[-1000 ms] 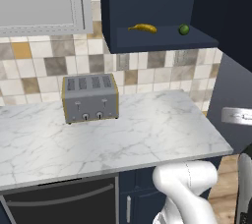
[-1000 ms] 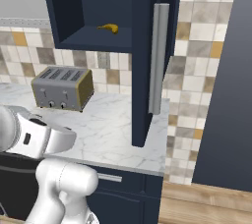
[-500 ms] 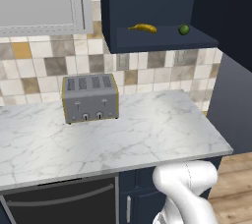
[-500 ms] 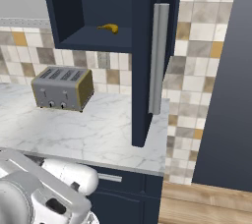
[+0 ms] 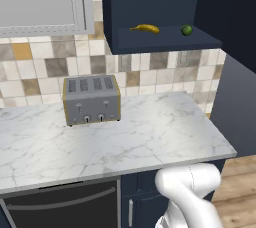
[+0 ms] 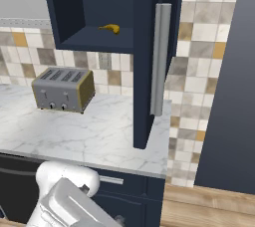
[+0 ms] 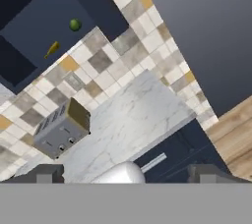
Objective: Pick the banana, avocado from the counter and place them in the cabinet. Then close the cabinet.
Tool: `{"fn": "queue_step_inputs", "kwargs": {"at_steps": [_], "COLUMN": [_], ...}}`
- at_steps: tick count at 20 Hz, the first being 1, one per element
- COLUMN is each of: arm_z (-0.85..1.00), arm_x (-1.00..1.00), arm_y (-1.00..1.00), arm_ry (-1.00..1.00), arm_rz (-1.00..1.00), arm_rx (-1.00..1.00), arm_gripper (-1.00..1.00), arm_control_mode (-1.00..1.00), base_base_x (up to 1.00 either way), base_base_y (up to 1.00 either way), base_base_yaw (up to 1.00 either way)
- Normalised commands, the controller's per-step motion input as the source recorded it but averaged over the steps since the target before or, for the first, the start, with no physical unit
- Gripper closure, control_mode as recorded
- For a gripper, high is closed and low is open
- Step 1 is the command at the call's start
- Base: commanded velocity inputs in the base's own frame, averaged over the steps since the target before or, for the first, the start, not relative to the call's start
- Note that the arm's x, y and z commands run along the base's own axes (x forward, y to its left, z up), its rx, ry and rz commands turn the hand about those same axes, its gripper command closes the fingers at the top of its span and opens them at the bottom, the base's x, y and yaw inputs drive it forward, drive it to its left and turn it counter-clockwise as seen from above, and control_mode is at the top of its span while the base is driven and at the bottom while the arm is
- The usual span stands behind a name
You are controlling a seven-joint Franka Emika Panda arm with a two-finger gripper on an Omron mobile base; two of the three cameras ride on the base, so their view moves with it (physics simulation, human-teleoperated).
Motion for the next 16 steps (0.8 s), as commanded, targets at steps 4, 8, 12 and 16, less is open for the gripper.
{"fn": "queue_step_inputs", "kwargs": {"at_steps": [4,8,12,16], "arm_z": [-0.24,-0.28,-0.19,-0.12], "arm_x": [0.00,0.00,0.00,0.04], "arm_y": [-0.86,-0.80,-0.73,-0.72], "arm_ry": [-0.02,0.00,0.00,0.00], "arm_rz": [0.00,0.00,0.00,0.00], "arm_rx": [0.28,0.27,0.27,0.29], "arm_gripper": [-1.00,-1.00,-1.00,-1.00], "arm_control_mode": [-1.00,-1.00,-1.00,-1.00], "base_base_x": [0.00,0.00,0.00,0.00], "base_base_y": [0.00,0.00,0.00,0.00], "base_base_yaw": [0.00,0.00,0.00,0.00]}}
